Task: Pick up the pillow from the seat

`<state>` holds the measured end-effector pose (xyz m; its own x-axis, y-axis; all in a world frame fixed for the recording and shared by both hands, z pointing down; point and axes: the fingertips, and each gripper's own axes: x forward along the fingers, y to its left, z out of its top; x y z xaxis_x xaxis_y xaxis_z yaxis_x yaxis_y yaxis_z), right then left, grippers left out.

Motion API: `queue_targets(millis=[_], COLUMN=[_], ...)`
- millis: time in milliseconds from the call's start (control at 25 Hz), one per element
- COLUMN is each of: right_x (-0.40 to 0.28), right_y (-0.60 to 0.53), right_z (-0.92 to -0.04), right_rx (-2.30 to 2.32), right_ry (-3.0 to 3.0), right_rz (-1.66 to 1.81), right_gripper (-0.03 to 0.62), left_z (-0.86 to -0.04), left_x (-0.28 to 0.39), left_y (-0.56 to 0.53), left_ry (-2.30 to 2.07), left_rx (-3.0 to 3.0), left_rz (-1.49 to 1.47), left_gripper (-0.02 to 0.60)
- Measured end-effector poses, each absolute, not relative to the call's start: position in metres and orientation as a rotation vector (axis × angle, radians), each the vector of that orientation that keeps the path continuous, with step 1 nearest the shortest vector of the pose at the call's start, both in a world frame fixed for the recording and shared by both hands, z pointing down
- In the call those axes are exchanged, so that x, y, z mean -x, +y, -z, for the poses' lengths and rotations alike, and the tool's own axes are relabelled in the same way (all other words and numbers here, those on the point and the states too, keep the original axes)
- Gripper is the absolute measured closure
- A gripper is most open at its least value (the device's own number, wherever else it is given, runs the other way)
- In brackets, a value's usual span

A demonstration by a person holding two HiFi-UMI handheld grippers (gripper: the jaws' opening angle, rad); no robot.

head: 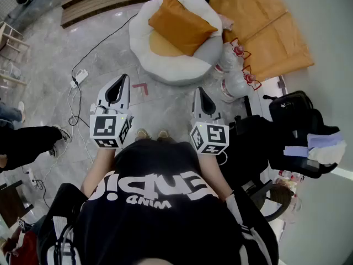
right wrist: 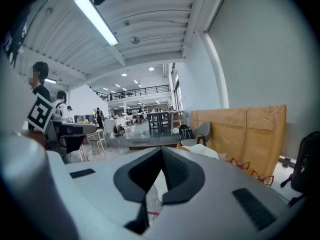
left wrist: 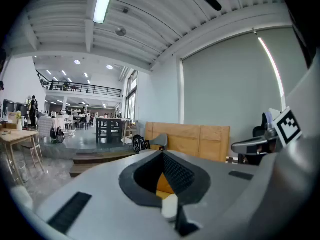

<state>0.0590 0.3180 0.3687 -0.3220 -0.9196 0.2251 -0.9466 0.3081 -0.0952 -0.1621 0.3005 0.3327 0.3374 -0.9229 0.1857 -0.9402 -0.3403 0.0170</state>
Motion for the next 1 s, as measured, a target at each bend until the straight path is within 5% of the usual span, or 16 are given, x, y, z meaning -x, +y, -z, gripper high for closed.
queue_targets(millis=[1000], right_x=[-0.033], right_y=[0.316], right_z=[-0.357], right_rx=[-1.715], right_ry=[-2.541], right_rz=[-0.320], right_gripper=[0.572], left_z=[-0.336], left_x=[0.188], left_y=[0.303], left_ry=[-1.680], left_rx=[-2.468], left_rz=[-0.202], left_gripper=[0.572])
